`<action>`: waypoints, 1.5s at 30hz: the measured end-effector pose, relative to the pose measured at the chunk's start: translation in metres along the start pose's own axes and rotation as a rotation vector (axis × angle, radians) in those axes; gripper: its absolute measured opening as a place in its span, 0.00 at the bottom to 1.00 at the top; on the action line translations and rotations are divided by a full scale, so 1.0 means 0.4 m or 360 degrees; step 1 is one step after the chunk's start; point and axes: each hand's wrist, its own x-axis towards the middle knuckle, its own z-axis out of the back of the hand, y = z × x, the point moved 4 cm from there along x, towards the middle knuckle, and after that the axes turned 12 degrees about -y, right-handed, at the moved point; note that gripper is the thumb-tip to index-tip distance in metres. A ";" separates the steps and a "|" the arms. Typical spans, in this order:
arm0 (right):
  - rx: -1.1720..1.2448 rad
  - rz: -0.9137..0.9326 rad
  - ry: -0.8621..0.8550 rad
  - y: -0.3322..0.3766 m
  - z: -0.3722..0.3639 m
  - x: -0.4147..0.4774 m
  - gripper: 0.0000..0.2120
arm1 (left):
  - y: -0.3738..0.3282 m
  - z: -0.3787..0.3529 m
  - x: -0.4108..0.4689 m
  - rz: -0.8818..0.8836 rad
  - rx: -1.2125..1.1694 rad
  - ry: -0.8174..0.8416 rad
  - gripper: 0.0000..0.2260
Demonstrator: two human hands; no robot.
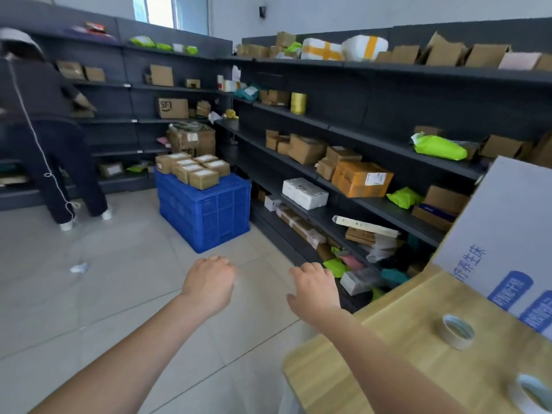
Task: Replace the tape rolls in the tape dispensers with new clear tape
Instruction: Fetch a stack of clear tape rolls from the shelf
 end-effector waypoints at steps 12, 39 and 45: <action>0.0167 0.0115 -0.0150 0.105 -0.047 0.502 0.21 | 0.287 -0.102 0.362 0.0104 0.0083 -0.0218 0.07; 0.0180 -0.0142 -0.0618 0.103 -0.088 1.539 0.29 | 0.846 -0.334 1.283 0.0003 0.0013 -0.0576 0.19; 0.0066 -0.0192 -0.0583 0.077 -0.117 1.754 0.31 | 0.910 -0.397 1.489 -0.0072 -0.0026 -0.0591 0.19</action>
